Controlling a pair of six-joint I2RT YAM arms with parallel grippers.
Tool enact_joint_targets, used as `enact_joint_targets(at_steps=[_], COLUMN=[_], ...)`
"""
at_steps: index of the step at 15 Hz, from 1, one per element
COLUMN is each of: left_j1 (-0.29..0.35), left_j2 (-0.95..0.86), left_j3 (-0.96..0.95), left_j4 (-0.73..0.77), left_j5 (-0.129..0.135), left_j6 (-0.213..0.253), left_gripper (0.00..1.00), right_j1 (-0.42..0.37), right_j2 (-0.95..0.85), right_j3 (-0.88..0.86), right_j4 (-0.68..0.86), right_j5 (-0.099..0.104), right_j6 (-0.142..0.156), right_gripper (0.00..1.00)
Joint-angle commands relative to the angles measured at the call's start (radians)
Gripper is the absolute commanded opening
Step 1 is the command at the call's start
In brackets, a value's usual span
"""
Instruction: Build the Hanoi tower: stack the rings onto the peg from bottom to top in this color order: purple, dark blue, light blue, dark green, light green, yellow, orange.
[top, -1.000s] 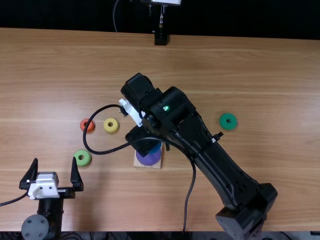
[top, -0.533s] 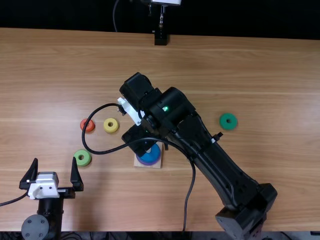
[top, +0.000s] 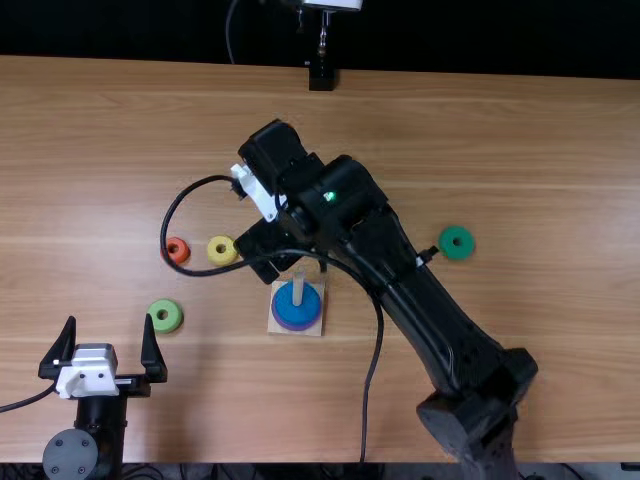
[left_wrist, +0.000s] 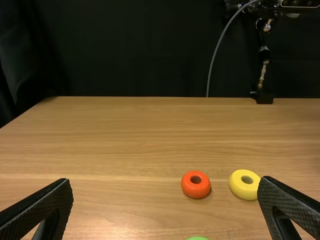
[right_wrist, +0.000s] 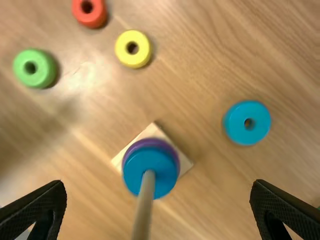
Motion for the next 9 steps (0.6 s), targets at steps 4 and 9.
enact_joint_targets(at_steps=[4,9], left_j1=[0.010,0.010], left_j2=[-0.007,-0.007], left_j3=[-0.033,-0.033], left_j4=[-0.039,-0.039], left_j5=[0.017,0.017], left_j6=[0.012,0.012], left_gripper=[1.00,1.00], right_j1=[-0.105,-0.163], right_j2=[0.001,-0.001], right_j3=[-0.120,-0.392], right_j4=[0.187,0.474], right_j5=[-0.002,-0.002], right_j6=[0.014,0.220], right_gripper=[1.00,1.00])
